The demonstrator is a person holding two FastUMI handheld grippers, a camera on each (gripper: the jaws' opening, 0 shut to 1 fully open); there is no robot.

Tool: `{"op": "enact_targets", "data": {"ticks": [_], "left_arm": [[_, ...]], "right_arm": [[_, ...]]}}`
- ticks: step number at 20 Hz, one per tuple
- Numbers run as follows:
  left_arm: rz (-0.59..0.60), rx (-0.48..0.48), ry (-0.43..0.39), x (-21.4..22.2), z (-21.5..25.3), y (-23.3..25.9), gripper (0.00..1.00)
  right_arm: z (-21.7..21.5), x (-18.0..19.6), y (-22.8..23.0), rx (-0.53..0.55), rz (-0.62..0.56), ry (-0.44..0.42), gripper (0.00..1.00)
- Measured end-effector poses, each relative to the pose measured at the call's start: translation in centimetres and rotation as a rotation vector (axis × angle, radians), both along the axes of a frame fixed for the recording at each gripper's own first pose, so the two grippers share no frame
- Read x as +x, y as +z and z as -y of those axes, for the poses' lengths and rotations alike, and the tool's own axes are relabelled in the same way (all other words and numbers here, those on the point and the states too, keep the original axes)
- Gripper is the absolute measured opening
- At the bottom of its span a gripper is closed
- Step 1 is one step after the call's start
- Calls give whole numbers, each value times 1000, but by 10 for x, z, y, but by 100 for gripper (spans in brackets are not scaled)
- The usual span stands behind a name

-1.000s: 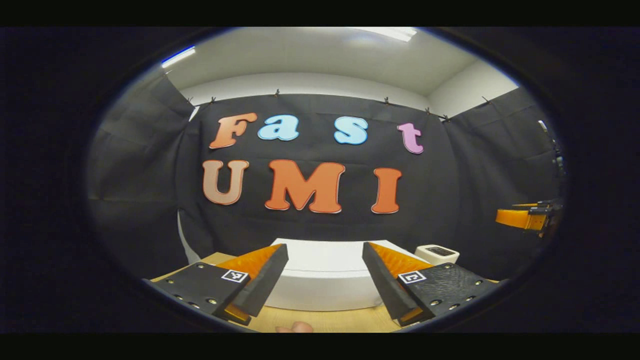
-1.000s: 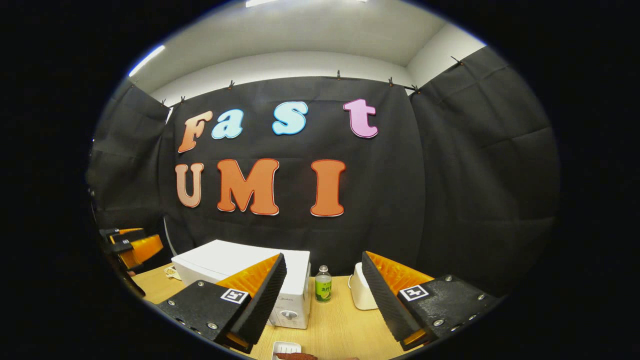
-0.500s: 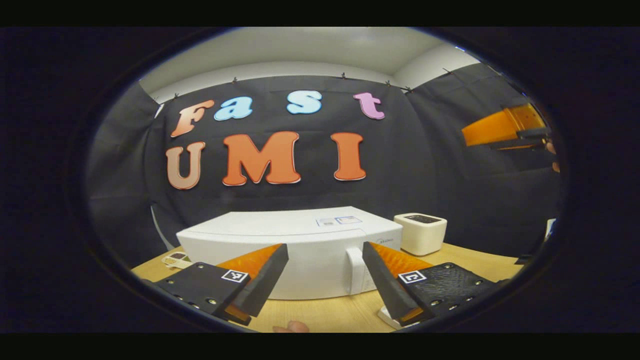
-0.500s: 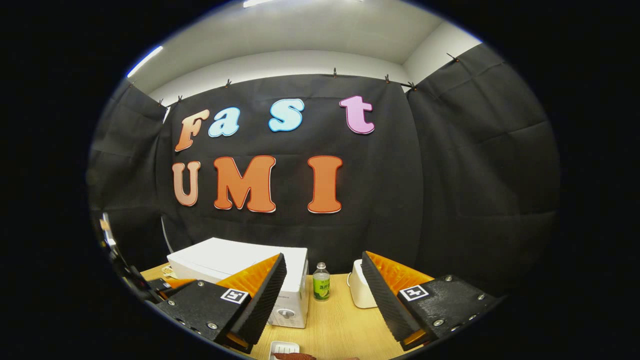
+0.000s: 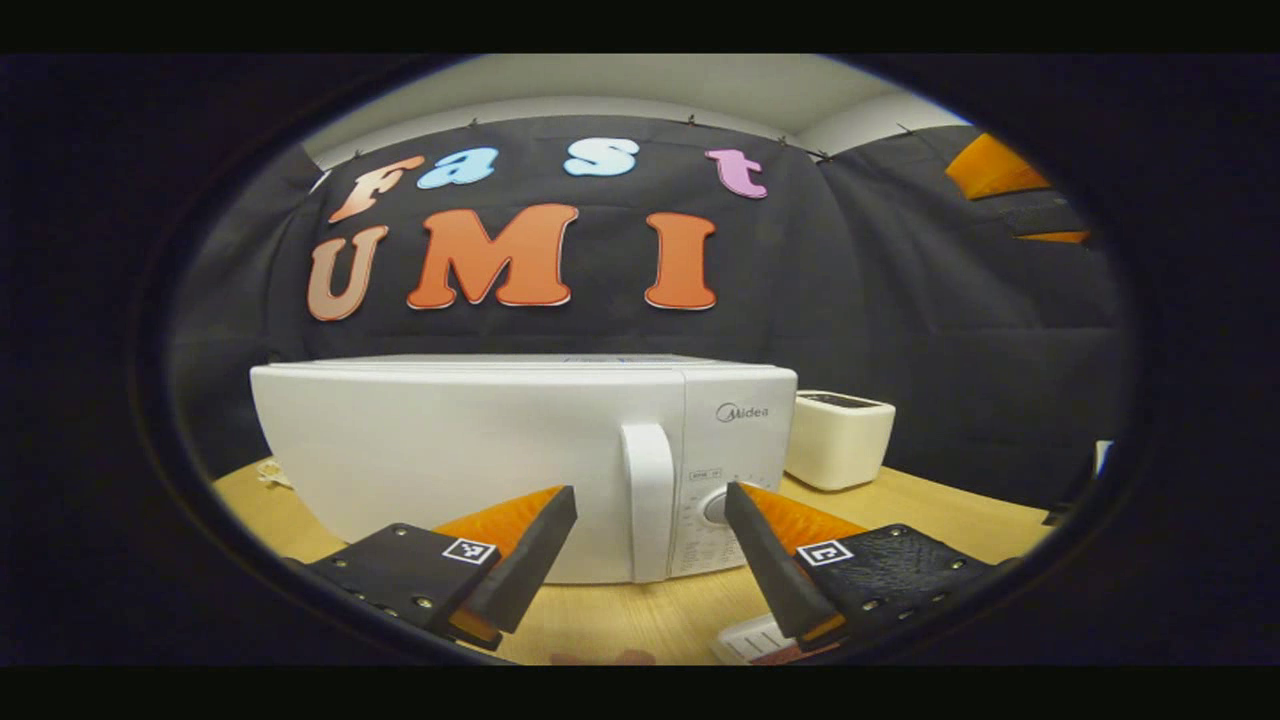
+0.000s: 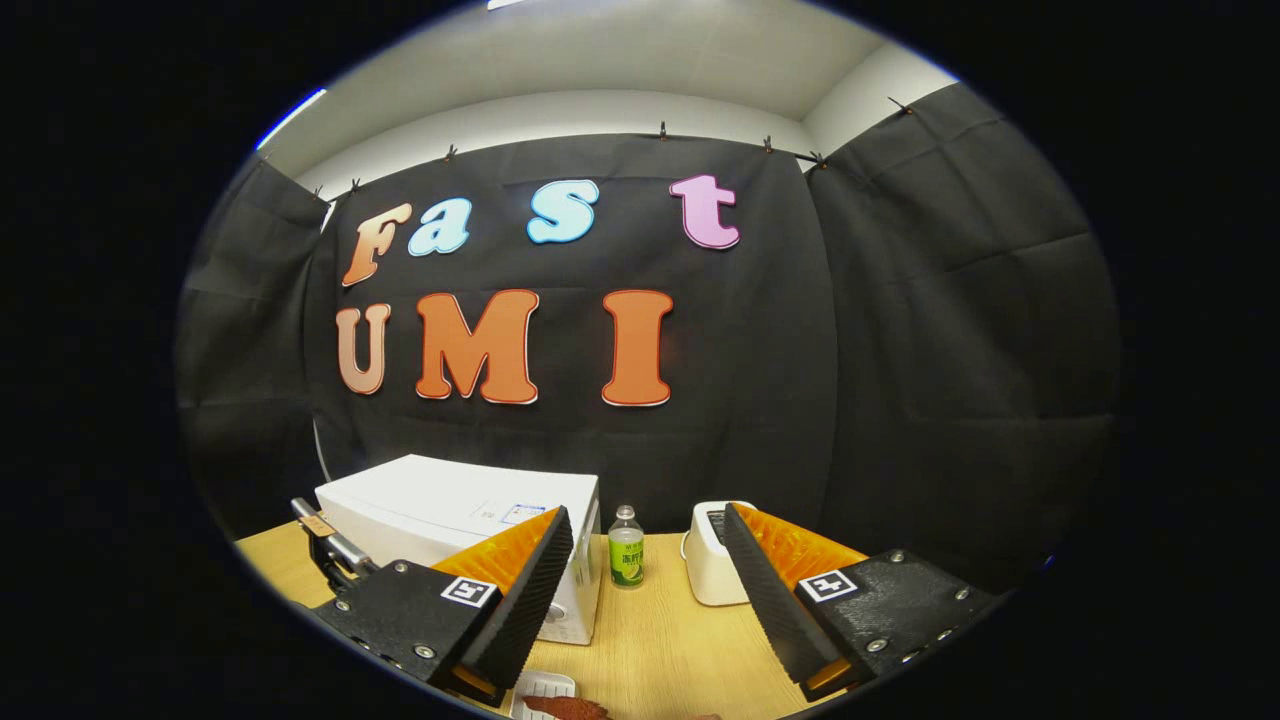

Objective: Open the microwave oven with the left hand, put the food in, and close the microwave oven.

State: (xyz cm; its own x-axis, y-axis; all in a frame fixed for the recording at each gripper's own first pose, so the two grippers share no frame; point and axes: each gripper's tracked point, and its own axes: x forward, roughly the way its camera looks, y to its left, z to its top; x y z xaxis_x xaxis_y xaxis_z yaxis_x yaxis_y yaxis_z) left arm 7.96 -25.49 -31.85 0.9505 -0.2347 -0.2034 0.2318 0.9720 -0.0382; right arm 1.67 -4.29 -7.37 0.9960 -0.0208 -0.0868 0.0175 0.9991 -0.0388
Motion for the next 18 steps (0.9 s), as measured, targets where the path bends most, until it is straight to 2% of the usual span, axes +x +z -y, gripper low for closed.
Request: {"op": "enact_targets", "data": {"ticks": [4, 6, 7, 8, 9, 11, 12, 14, 16, 18], "left_arm": [[45, 19, 11, 7, 7, 2, 93], [60, 29, 28, 11, 5, 1, 84], [64, 29, 39, 14, 4, 1, 68], [58, 24, 65, 15, -1, -2, 62], [37, 13, 76, 17, -4, -11, 38], [31, -29, 55, 10, -2, -11, 22], [40, -34, 39, 8, 0, -10, 22], [18, -28, 8, 3, -2, -12, 16], [23, -60, -2, -21, -5, -4, 13], [52, -53, -48, -48, -12, 3, 7]], "right_arm": [[13, 3, -12, -2, -11, -16, 94], [18, 2, -14, 3, -2, -23, 94], [20, 1, -15, 4, -2, -29, 94], [22, 0, -16, 2, 0, -33, 94], [25, -2, -16, 2, 0, -34, 94], [29, -6, -17, 6, 4, -39, 94], [30, -8, -18, 9, 4, -43, 94], [32, -10, -20, 15, 4, -44, 94], [33, -13, -22, 18, 6, -43, 94], [32, -14, -24, 24, 9, -41, 94]]}}
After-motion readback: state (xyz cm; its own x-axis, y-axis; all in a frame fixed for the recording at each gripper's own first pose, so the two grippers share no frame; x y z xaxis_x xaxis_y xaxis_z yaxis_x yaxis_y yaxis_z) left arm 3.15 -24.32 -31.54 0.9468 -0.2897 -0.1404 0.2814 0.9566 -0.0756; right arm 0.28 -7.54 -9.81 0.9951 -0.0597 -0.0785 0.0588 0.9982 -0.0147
